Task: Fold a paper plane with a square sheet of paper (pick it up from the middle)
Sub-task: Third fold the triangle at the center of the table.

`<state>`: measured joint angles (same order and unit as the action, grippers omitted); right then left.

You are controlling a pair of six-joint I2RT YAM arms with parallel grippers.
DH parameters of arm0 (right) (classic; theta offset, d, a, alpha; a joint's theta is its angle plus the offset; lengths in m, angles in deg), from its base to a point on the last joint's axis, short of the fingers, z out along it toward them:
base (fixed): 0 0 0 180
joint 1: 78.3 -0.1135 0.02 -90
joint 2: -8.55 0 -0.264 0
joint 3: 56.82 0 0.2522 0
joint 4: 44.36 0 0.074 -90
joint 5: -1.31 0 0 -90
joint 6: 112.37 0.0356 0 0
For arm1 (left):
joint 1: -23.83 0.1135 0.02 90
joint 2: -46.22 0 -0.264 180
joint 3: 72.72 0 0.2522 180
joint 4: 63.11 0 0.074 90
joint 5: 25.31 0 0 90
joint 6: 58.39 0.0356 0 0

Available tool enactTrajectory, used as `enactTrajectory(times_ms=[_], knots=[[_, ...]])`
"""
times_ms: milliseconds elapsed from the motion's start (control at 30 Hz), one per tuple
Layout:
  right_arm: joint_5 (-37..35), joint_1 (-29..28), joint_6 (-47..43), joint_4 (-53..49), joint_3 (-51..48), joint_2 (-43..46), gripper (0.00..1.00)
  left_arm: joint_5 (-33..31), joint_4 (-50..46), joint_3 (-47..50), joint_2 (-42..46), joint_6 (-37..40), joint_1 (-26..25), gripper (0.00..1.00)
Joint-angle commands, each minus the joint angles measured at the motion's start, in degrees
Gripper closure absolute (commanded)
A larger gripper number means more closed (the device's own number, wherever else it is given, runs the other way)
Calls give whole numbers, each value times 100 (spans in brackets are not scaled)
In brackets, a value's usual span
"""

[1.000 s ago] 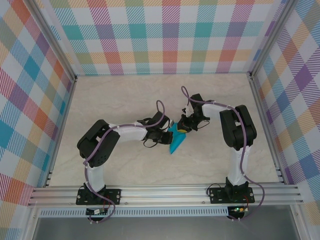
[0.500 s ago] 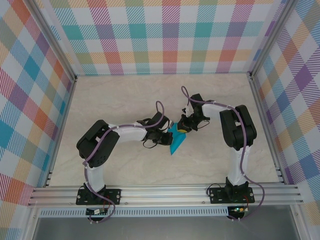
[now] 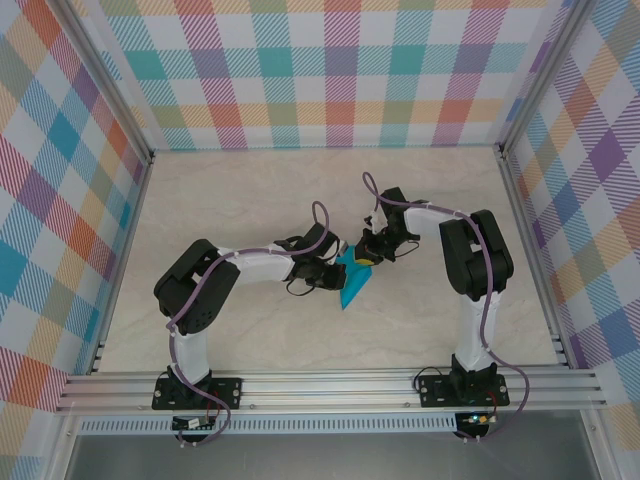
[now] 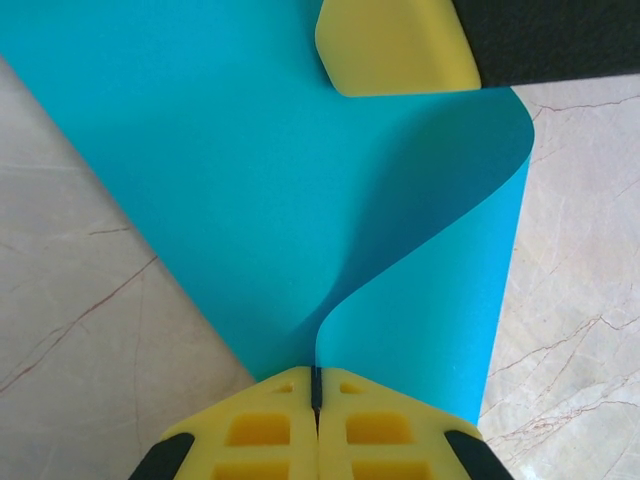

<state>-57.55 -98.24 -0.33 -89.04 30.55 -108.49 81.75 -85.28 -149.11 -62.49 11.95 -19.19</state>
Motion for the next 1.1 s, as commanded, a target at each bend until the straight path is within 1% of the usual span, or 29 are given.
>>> enactTrajectory(times_ms=[0,267,567,767,967,1067], knots=[[51,-27,46,1,-55,-153,91,-29,68,-66,35,98,22,95],[52,-27,47,7,-47,-144,92,-45,38,-113,186,137,25,95],[51,-28,53,6,-44,-138,92,-220,-117,-24,-51,114,28,95],[113,-27,79,-14,-14,-70,91,-110,-109,18,-202,112,25,96],[128,-1,162,-63,169,394,89,-26,-126,112,-215,158,22,96],[-81,99,297,-80,157,795,87,-12,-135,137,-212,163,14,96]])
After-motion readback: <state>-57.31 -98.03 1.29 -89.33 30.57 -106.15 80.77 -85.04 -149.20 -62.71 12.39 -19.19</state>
